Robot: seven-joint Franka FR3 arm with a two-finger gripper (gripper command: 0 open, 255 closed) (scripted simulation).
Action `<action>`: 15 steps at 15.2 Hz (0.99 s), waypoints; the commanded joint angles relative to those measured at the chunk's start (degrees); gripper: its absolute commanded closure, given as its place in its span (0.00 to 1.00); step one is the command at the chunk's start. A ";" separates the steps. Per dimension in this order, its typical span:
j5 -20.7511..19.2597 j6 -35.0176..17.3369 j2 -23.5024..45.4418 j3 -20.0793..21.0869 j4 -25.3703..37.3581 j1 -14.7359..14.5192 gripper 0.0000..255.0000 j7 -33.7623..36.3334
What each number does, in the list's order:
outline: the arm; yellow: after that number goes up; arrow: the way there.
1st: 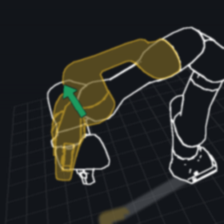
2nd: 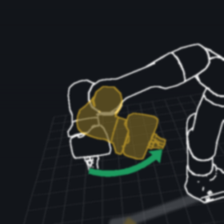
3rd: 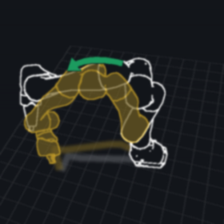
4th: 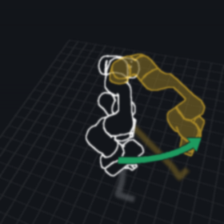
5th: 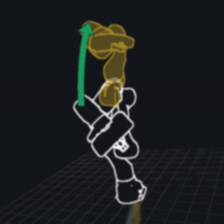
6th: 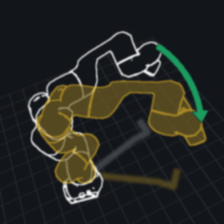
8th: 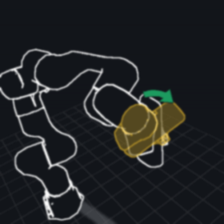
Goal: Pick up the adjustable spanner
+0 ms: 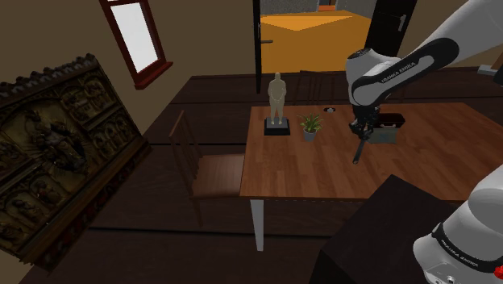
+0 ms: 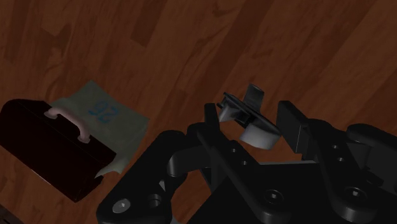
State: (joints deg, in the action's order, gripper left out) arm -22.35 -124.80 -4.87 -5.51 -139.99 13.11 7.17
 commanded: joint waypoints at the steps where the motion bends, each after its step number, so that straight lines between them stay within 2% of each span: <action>1: -0.02 -0.04 0.06 -0.02 -0.06 0.01 1.00 0.01; 7: 0.01 0.01 0.06 0.00 -0.01 0.00 1.00 0.01; 15: 1.24 6.25 -3.99 0.27 2.40 -0.30 1.00 -2.03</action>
State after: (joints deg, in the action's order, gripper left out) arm -21.23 -119.29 -8.36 -5.27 -137.82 12.84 5.37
